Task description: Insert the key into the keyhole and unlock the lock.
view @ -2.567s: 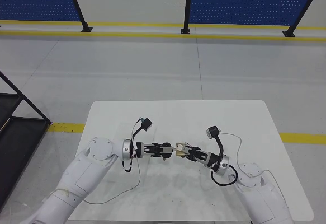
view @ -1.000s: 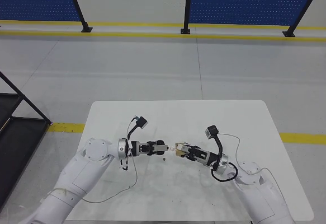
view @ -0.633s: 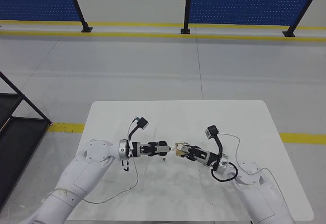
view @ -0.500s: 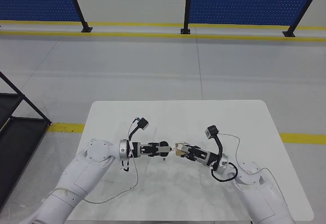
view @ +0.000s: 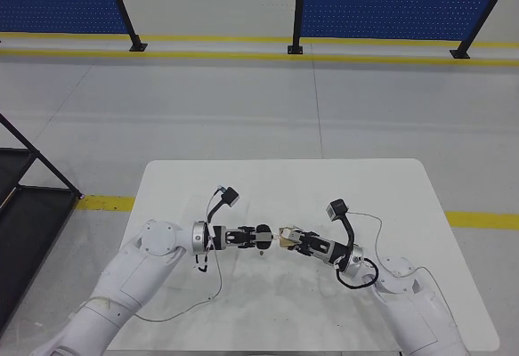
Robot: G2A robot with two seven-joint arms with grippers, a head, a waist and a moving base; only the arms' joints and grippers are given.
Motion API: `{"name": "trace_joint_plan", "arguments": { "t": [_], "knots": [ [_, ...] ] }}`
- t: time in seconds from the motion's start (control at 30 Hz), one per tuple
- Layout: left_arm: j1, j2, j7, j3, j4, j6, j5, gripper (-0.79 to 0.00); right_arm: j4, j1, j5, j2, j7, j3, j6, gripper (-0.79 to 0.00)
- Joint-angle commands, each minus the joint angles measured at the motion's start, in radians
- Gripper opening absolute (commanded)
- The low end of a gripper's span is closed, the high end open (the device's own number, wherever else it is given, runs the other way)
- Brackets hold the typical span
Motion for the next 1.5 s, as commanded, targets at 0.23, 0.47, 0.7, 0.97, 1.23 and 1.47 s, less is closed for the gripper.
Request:
{"name": "trace_joint_plan", "arguments": {
  "t": [0.23,0.47,0.7,0.97,1.23,1.47],
  "knots": [
    [-0.009,-0.003,0.006,0.010,-0.005,0.005,0.007,-0.785,0.000,0.000,0.000,0.000,0.000,0.000,0.000,-0.785],
    [-0.016,-0.005,0.010,0.018,-0.003,0.010,0.014,-0.785,0.000,0.000,0.000,0.000,0.000,0.000,0.000,-0.785],
    [-0.016,-0.004,0.031,0.015,-0.007,-0.018,0.056,-0.785,0.000,0.000,0.000,0.000,0.000,0.000,0.000,-0.785],
    [-0.006,-0.001,0.061,0.010,-0.023,-0.057,0.106,-0.785,0.000,0.000,0.000,0.000,0.000,0.000,0.000,-0.785],
    [0.004,0.001,0.107,0.004,-0.040,-0.119,0.173,-0.785,0.000,0.000,0.000,0.000,0.000,0.000,0.000,-0.785],
    [0.020,0.005,0.159,-0.004,-0.065,-0.177,0.257,-0.785,0.000,0.000,0.000,0.000,0.000,0.000,0.000,-0.785]
  ]
}}
